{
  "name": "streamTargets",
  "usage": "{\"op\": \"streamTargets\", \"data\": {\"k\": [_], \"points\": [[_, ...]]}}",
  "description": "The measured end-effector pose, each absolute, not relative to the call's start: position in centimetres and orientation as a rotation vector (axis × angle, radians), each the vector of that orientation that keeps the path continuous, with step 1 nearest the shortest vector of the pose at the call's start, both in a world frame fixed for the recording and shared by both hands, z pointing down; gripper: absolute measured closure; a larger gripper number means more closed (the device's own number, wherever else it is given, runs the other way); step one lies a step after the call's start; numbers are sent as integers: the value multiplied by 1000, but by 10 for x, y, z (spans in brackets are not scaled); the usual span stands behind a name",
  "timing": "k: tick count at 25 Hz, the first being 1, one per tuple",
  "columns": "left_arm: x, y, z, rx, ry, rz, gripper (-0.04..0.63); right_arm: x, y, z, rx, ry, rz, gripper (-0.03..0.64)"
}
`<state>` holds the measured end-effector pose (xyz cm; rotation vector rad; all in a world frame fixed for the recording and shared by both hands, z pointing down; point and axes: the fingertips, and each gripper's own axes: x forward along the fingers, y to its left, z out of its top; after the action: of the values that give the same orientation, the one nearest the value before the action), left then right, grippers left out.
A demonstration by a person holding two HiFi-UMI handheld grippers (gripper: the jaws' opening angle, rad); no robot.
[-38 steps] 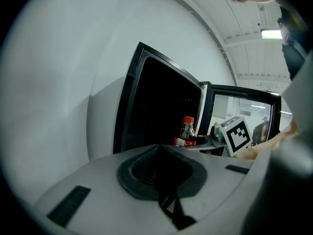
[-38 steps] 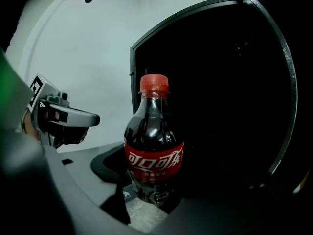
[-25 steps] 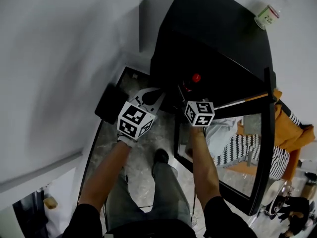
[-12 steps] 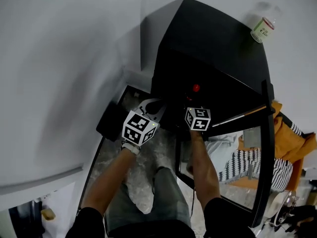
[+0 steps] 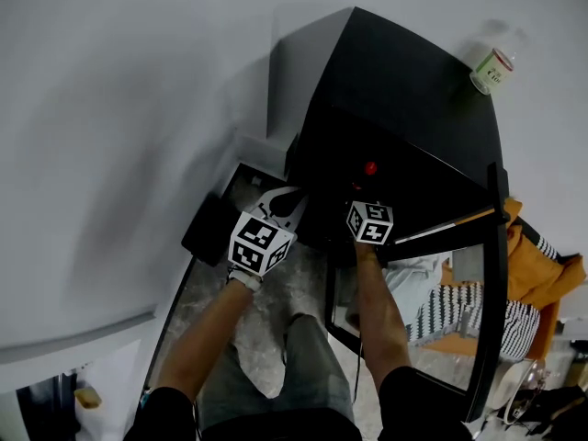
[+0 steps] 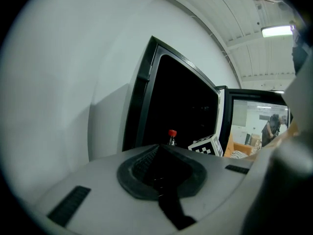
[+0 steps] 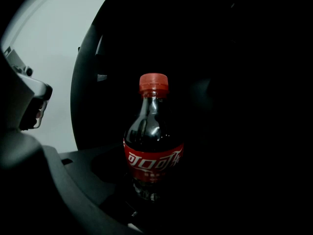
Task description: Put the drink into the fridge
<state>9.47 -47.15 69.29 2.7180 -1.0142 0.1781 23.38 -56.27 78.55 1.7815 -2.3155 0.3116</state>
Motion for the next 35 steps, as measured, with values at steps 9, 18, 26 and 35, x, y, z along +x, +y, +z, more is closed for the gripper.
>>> {"op": "streamTargets", "data": {"k": [9, 18, 26, 35], "points": [[63, -458, 685, 2680, -1043, 165, 588, 238, -540, 790, 1848, -2231, 441, 295], [22, -421, 659, 2622, -1004, 150, 588, 228, -475, 767, 1854, -2134, 455, 295], [-27, -373, 607, 2618, -909, 124, 588, 173, -406, 686, 1854, -2138, 400, 420], [-67, -309, 564, 2610, -807, 128, 588, 104, -318, 590, 1810, -2181, 272, 607]]}}
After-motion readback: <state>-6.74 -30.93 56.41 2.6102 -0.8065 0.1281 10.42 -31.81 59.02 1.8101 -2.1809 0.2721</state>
